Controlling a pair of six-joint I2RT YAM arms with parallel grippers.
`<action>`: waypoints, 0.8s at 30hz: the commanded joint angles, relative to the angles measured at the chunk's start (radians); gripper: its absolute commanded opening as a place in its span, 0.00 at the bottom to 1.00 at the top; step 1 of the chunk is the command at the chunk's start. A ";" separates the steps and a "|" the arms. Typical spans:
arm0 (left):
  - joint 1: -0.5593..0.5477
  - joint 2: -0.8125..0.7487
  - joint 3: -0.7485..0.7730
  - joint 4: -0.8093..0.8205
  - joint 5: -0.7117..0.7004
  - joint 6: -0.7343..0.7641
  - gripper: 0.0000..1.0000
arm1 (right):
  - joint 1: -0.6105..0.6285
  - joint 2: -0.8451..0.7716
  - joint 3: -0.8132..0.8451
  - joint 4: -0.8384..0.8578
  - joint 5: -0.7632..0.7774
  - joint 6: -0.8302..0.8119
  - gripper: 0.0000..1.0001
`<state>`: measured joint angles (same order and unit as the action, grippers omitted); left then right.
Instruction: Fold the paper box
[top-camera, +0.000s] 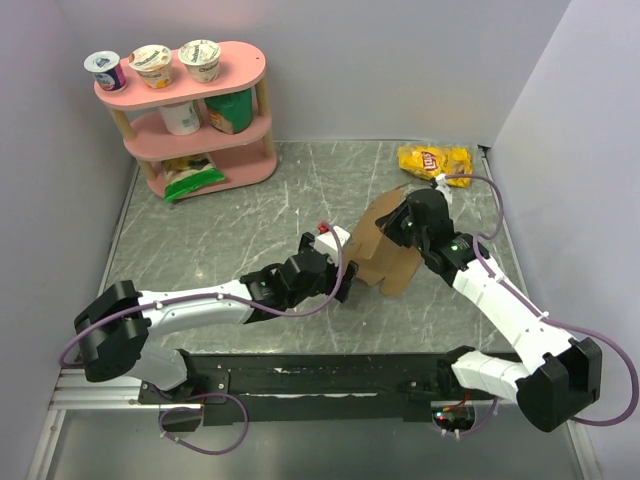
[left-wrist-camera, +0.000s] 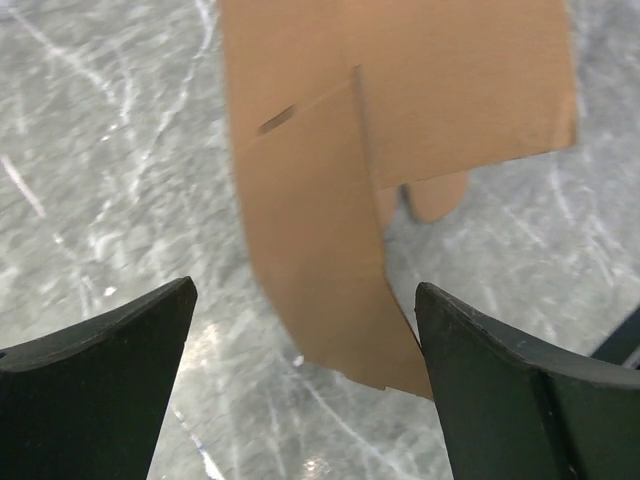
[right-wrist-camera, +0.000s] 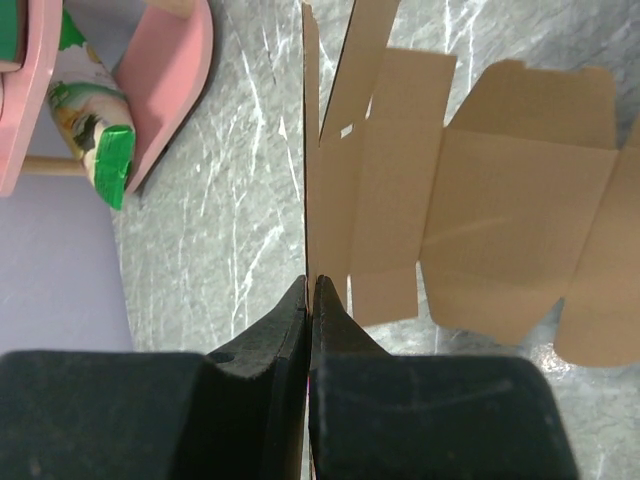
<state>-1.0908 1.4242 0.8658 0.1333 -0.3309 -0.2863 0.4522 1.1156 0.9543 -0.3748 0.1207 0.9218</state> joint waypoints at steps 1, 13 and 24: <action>0.015 -0.060 -0.030 -0.024 -0.099 0.027 0.98 | 0.010 -0.019 0.052 -0.009 0.008 -0.047 0.00; 0.049 -0.246 -0.071 0.020 0.323 0.275 0.97 | 0.009 0.012 0.008 0.020 -0.108 -0.150 0.00; 0.060 -0.076 0.042 0.107 0.334 0.389 0.99 | 0.009 -0.020 -0.018 0.050 -0.154 -0.126 0.00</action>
<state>-1.0348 1.2800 0.8558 0.1535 -0.0219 0.0391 0.4557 1.1355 0.9405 -0.3672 -0.0139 0.7948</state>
